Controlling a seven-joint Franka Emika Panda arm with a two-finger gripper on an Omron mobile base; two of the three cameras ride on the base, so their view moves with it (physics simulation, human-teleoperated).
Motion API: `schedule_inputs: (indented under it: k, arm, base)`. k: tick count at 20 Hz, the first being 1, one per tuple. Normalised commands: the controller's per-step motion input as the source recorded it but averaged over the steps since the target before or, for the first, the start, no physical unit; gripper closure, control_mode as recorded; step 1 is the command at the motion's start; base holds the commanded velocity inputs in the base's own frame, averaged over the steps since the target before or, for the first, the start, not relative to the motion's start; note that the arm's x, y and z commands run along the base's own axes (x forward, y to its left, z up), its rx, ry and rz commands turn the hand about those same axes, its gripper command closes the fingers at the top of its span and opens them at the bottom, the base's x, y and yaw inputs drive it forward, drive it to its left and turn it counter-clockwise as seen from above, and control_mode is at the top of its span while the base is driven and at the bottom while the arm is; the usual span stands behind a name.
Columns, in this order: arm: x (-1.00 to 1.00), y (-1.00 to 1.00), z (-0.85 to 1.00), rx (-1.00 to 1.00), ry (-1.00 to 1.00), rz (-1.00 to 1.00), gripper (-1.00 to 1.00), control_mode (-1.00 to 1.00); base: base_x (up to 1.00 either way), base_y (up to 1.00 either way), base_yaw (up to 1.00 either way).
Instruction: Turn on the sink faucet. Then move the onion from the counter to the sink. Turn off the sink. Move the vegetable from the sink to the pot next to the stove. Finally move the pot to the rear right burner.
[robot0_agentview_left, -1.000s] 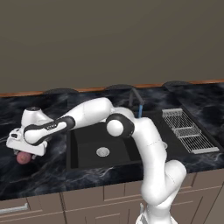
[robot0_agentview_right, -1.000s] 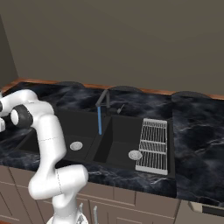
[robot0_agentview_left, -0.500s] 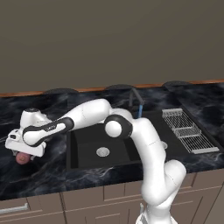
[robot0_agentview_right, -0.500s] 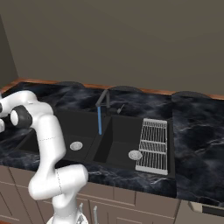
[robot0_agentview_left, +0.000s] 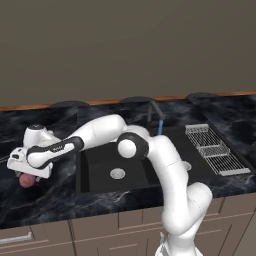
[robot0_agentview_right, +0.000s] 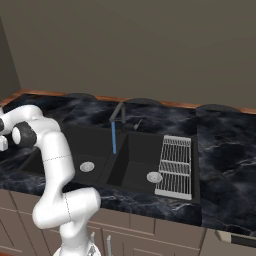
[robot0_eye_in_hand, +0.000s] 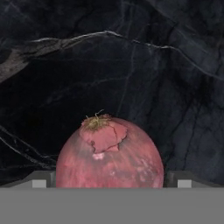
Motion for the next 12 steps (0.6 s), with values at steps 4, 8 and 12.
schedule_inputs:
  k: [4,8,12]
  arm:
    - [0.09,0.08,-0.14,0.00,-0.04,0.00,-1.00,-1.00]
    - [0.00,0.16,-0.09,0.00,-0.01,0.00,-1.00,-1.00]
    - [0.00,0.23,-0.06,0.00,0.00,0.00,-1.00,-1.00]
  base:
    - [0.00,0.00,0.00]
    - [0.00,0.00,0.00]
    - [0.00,0.00,0.00]
